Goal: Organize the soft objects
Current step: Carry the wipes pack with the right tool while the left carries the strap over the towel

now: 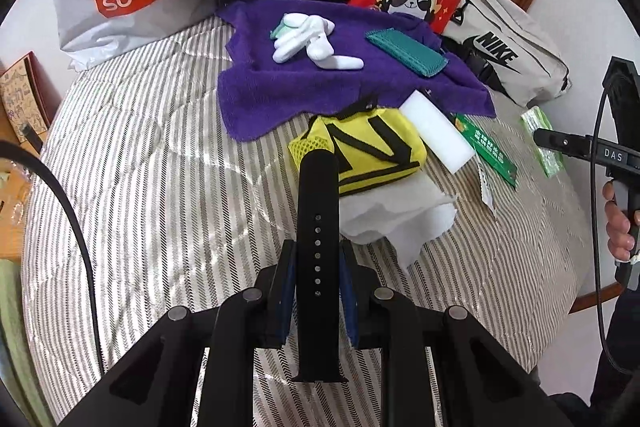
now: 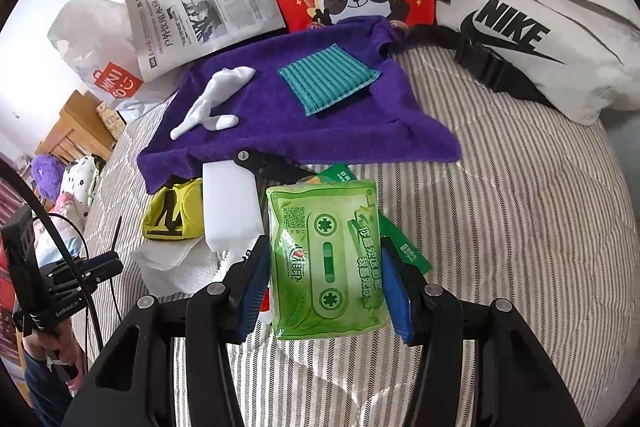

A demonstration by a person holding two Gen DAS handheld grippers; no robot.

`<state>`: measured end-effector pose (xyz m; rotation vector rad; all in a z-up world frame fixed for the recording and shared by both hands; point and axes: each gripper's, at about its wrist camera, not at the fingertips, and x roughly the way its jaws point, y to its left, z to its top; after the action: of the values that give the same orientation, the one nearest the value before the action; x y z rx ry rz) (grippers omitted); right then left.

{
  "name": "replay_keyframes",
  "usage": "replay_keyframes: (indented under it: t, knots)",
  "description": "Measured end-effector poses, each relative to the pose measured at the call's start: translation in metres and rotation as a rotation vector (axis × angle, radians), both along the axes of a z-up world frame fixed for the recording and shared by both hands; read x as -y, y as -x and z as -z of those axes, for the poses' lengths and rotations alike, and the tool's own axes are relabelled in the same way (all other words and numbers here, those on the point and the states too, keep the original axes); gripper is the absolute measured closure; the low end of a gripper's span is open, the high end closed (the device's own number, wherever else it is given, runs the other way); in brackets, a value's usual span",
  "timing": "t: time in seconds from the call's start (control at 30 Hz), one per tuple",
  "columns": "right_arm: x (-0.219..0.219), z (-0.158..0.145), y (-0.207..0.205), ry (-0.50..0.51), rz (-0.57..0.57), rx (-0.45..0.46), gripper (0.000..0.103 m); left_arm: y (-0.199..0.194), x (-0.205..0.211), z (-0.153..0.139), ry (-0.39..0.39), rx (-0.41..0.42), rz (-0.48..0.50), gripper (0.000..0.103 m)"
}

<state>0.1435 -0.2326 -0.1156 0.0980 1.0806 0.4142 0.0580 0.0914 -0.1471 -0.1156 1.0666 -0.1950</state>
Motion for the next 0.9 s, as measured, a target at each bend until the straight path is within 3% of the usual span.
replay_keyframes:
  t: [0.5, 0.9]
  knots:
    - [0.000, -0.011, -0.006, 0.000, -0.017, 0.016, 0.051, -0.016, 0.003, -0.031, 0.021, 0.048, 0.003, 0.084]
    - [-0.009, -0.017, -0.032, -0.005, -0.010, 0.029, 0.051, -0.057, 0.008, -0.052, 0.024, 0.080, 0.019, 0.083]
